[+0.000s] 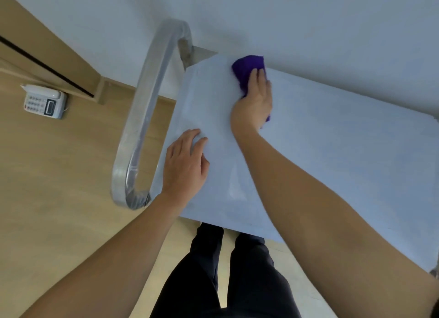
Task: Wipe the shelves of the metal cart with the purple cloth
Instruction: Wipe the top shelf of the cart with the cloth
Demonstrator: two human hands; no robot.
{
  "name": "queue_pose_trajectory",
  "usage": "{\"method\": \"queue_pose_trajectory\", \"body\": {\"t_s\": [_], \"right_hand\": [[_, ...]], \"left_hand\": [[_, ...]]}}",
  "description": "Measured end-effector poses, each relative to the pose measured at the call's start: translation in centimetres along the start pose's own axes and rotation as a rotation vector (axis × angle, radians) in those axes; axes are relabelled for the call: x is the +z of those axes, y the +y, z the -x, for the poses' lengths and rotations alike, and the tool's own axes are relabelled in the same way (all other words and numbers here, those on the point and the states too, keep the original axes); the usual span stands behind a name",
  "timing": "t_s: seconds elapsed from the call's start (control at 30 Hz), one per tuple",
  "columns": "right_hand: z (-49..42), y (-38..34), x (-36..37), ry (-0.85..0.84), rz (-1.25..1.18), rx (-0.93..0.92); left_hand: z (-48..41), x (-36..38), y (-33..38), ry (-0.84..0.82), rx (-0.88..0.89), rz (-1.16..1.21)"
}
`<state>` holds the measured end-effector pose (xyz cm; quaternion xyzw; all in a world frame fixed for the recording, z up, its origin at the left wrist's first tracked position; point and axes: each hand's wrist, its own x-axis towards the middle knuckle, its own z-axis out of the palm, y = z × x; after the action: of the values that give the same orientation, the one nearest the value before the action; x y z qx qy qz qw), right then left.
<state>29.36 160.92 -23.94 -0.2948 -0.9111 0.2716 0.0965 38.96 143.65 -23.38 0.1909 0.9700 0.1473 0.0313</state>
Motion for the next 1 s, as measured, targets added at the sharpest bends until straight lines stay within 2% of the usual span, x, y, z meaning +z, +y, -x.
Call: {"method": "queue_pose_trajectory", "body": {"t_s": [0.03,0.13,0.17,0.2,0.23,0.27,0.33,0.37,0.4,0.43,0.47,0.57,0.63,0.7,0.77,0.83,0.87,0.9,1.0], "right_hand": [[1.3,-1.7,0.7,-0.053,-0.030,-0.089],[5.2,-2.9,2.8,-0.296,-0.118,-0.643],[5.2,-2.3,2.8,-0.376,-0.080,-0.766],[4.2,-1.5,2.5,-0.394,-0.057,-0.808],[2.9,-0.6,2.3,-0.349,-0.061,-0.759],[1.4,0.3,1.9,-0.267,-0.069,-0.637],[-1.1,1.3,0.7,-0.129,-0.051,-0.309],[-1.5,1.3,0.5,-0.118,-0.020,-0.182],[-0.8,0.7,0.4,-0.121,-0.002,-0.135],[0.7,-0.1,0.3,-0.120,-0.007,-0.179],[2.6,-0.4,0.5,-0.129,-0.030,-0.299],[7.1,2.3,-0.2,-0.310,-0.002,-0.713],[6.5,5.4,-2.4,-0.319,0.050,-0.761],[5.0,9.6,-4.6,-0.127,0.059,-0.583],[4.2,12.6,-7.0,0.044,0.035,-0.212],[5.2,12.4,-7.4,0.130,0.047,0.126],[6.0,11.6,-7.1,0.144,0.055,0.130],[7.0,10.8,-6.6,0.124,0.049,0.023],[9.0,11.4,-6.0,-0.103,0.082,-0.490]], "left_hand": [[0.3,0.0,0.0,-0.002,-0.007,-0.003],[0.9,-0.3,0.1,-0.029,-0.031,-0.025],[1.1,-0.4,0.1,-0.037,-0.035,-0.027],[1.3,-0.5,0.0,-0.040,-0.034,-0.022],[1.5,-0.6,-0.1,-0.038,-0.032,-0.013],[1.8,-0.7,-0.3,-0.036,-0.031,-0.008],[2.2,-0.7,-0.5,-0.042,-0.024,-0.014],[2.3,-0.6,-0.6,-0.047,-0.024,-0.017],[2.5,-0.4,-0.5,-0.051,-0.028,-0.018],[2.7,-0.3,-0.2,-0.051,-0.040,-0.016],[2.9,-0.2,0.1,-0.048,-0.057,-0.011],[3.1,0.0,1.6,-0.085,-0.079,0.008],[3.0,0.2,3.0,-0.118,-0.022,0.021],[2.9,0.5,4.5,-0.146,0.050,0.034],[2.9,1.1,6.1,-0.164,0.104,0.046],[3.1,1.8,7.6,-0.163,0.145,0.051],[3.2,2.1,8.2,-0.161,0.159,0.049],[3.4,2.4,8.8,-0.157,0.169,0.048],[4.0,2.7,10.5,-0.168,0.215,0.027]]}}
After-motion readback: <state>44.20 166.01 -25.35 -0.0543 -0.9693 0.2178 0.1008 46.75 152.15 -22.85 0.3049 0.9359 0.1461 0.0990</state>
